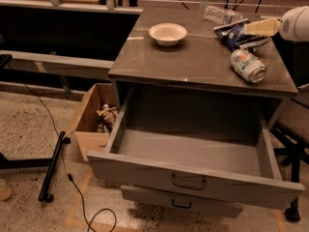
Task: Place blue chip bag into top drawer
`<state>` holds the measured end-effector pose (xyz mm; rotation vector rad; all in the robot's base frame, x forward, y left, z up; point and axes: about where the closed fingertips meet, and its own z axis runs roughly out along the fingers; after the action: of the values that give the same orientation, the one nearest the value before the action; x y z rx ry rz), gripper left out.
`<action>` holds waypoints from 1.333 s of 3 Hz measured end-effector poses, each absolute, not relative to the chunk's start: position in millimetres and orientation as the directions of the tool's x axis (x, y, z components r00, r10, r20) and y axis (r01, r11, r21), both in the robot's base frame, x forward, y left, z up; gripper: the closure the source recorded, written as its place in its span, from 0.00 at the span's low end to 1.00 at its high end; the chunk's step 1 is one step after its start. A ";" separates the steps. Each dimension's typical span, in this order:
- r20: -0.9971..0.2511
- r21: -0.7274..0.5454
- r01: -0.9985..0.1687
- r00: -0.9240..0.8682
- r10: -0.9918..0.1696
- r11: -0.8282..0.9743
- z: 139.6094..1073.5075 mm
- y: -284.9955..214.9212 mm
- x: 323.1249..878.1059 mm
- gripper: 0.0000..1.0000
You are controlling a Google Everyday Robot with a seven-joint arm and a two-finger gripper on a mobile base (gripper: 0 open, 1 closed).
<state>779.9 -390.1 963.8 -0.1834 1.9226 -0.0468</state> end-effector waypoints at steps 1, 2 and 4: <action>-0.933 -0.087 -0.087 -0.342 -0.111 0.992 934.9 -400.8 811.3 0.00; -0.944 -0.049 -0.112 -0.319 -0.083 0.993 918.4 -399.7 827.5 0.00; -0.958 0.005 -0.200 -0.280 -0.053 0.980 893.2 -389.7 854.6 0.39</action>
Offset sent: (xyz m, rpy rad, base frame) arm 0.0673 -0.0162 -0.0611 0.1256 -0.0558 0.0399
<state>854.6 -389.7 893.2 -0.1845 1.8532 0.1443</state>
